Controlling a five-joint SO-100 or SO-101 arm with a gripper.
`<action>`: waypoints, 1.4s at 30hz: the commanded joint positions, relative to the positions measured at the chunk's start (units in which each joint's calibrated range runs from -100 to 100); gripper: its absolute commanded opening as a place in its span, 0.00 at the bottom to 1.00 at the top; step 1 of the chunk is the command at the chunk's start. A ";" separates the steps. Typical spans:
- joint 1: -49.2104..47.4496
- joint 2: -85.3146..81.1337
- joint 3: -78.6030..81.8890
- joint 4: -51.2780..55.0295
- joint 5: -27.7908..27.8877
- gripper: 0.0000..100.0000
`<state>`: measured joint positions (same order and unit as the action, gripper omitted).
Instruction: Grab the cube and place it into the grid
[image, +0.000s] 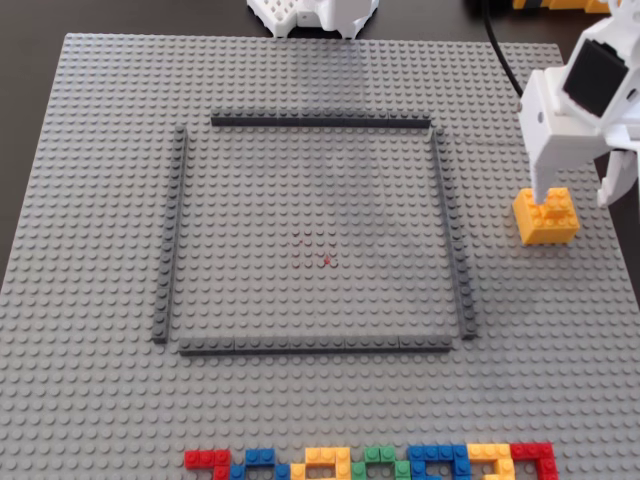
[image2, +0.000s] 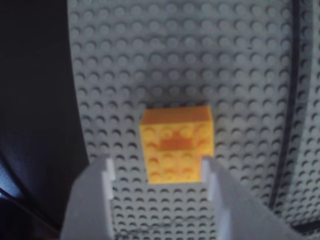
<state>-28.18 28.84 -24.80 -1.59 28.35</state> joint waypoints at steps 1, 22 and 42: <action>-0.36 -1.92 -0.89 -0.71 -0.24 0.21; 0.15 -2.53 2.19 -1.20 -0.39 0.20; 0.81 -3.56 2.37 -1.25 -0.20 0.07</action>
<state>-28.03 28.92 -21.98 -2.86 28.16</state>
